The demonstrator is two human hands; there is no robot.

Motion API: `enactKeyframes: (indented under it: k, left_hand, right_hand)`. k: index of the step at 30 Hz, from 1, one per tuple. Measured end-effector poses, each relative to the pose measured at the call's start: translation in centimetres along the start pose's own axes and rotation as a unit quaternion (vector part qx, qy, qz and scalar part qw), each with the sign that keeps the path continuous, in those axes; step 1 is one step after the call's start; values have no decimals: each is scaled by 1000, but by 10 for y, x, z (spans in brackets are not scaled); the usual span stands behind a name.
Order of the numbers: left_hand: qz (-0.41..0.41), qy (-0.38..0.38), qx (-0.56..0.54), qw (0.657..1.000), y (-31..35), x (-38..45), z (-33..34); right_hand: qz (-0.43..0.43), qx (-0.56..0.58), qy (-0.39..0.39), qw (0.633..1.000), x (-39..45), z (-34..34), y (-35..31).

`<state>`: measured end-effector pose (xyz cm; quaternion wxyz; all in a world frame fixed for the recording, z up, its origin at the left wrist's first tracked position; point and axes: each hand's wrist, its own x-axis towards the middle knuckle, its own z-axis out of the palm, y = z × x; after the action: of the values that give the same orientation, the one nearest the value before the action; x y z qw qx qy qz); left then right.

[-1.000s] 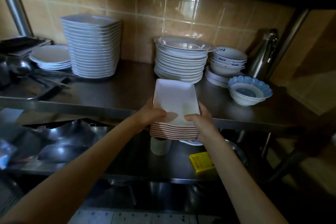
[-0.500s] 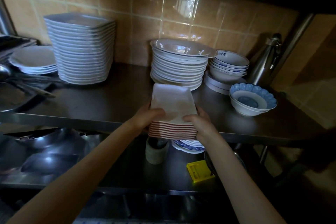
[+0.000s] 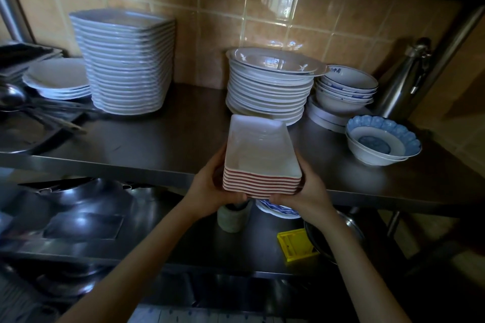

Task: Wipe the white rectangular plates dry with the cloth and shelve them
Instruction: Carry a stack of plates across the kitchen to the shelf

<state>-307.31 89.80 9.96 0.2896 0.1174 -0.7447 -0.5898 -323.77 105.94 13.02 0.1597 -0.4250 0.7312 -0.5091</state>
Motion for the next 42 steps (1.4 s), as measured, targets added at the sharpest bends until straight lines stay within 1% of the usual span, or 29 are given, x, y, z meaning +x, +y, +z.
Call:
enactKeyframes:
  k: [4,6,8,10,13,15,19,24,31,34,36,38,40,42]
  left_hand:
    - [25,32,61,997,-1,2,5]
    - [29,58,115,991,3,5,8]
    - [27,74,171,982,6,8,9]
    - [27,72,217,973,7,13,11]
    - [18,84,297,951,8,23,11]
    - [1,83,325,942,8,29,10]
    - [-27,74,335,939,2,39,6]
    - [-46,87,323,941,-2,45,9]
    - [-47,91,313,944,-3,44,11]
    - [-46,88,326,940,-3,42,9]
    - [-43,88,340,935,-4,38,6]
    - [-34,85,342,935,-5,33,2]
    - [-26,79,339,937,-7,26,-1]
    - [-12,81,358,930,-9,18,-4]
  right_hand:
    - [-10,-6,53,999,-3,3,4]
    - [-21,-15,79,997,-2,4,6]
    - [-25,-18,95,995,1,4,8]
    - [-20,-23,111,993,4,3,9]
    - [-18,-30,121,992,9,3,9]
    - [-22,-36,124,991,13,3,11]
    - [-30,-49,138,989,18,7,12]
    - [-31,-51,141,988,25,9,17]
    - [-19,-71,142,987,27,9,20]
    - [-16,-112,150,982,23,10,22]
    - [-13,-143,168,975,17,11,24]
    - [-16,-151,195,969,10,15,27]
    - [-10,-151,243,958,0,22,27]
    - [-14,-154,294,943,-11,29,25]
